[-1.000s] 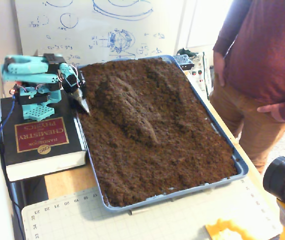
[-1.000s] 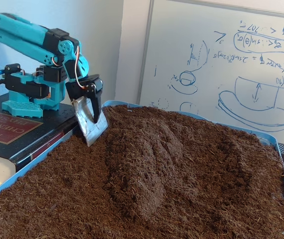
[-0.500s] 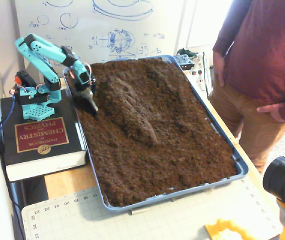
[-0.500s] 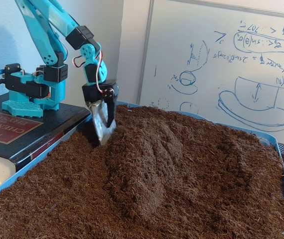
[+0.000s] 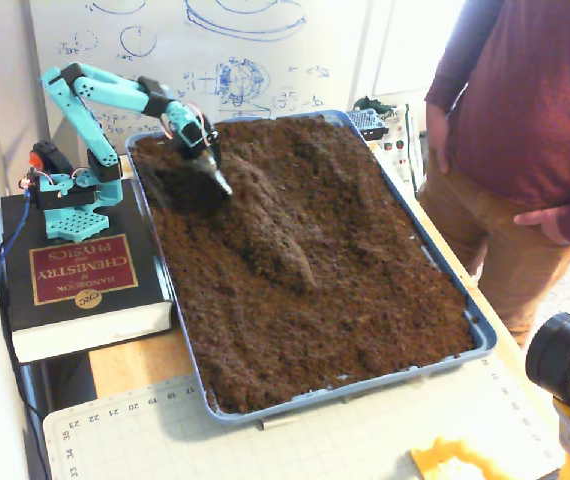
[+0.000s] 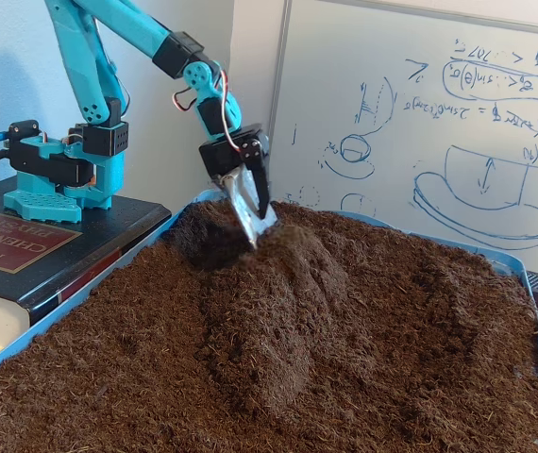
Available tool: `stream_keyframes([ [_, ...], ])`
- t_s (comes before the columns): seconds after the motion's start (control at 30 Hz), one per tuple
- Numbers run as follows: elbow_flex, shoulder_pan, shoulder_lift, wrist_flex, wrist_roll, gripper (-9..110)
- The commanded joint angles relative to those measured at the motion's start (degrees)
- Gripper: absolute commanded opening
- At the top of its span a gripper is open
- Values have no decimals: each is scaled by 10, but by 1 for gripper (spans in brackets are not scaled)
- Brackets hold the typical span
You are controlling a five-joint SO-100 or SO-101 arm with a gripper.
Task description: Build a berm.
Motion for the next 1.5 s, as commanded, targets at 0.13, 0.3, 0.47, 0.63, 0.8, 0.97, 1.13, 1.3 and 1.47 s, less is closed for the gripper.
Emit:
stream_keyframes([
  [0.13, -69, 3, 18, -16, 2, 0],
  [0.3, -70, 1, 62, 27, 3, 0],
  [0.47, -93, -4, 165, 215, 3, 0],
  [0.63, -134, -30, 214, 400, 3, 0],
  [0.8, -91, -33, 186, 449, -8, 0],
  [0.97, -23, -31, 152, 441, -11, 0],
  [1.13, 40, -30, 121, 335, -21, 0],
  [1.3, 91, 2, 51, 164, -58, 0],
  [1.47, 121, 42, -53, 37, -105, 0],
])
